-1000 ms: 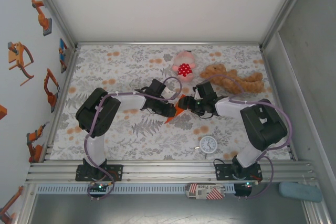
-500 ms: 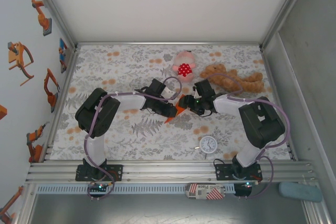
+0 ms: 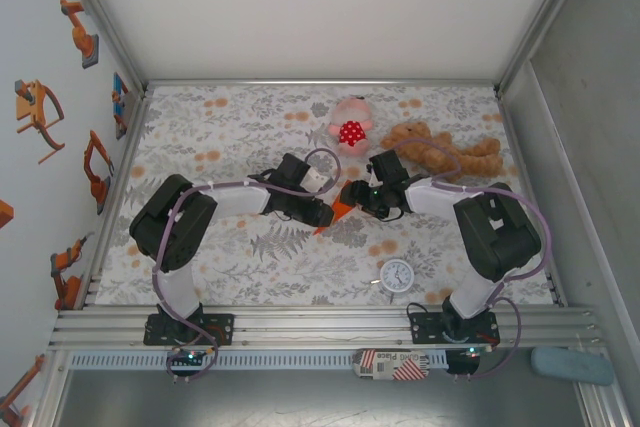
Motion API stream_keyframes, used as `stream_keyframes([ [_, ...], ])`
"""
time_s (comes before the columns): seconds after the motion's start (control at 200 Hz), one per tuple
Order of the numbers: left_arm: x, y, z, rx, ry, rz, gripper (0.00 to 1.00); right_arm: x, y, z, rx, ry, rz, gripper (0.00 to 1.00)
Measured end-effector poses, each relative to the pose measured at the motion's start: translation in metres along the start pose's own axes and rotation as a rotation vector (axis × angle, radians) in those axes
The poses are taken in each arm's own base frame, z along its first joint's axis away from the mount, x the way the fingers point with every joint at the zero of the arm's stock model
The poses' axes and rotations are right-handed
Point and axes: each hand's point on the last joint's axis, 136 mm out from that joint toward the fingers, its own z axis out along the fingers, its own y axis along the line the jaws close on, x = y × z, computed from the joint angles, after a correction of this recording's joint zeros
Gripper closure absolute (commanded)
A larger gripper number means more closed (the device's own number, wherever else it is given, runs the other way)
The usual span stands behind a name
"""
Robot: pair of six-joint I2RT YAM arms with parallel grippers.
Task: Fold a paper plane with a square sheet of paper (pick it up from the middle)
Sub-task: Fold the wing for the fifth time at the center of the table.
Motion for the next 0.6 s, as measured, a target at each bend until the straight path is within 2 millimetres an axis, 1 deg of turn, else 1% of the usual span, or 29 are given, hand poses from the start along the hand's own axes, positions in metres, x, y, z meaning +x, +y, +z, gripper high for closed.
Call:
stream_keyframes([
  [0.406, -0.0007, 0.0007, 0.0006, -0.001, -0.007, 0.008, 0.85, 0.0002, -0.0006, 0.0005, 0.003, 0.003, 0.002, 0.33],
  [0.601, 0.0021, 0.0030, 0.0032, -0.002, -0.005, 0.006, 0.87, 0.0002, -0.0005, 0.0005, 0.003, 0.003, 0.002, 0.32],
])
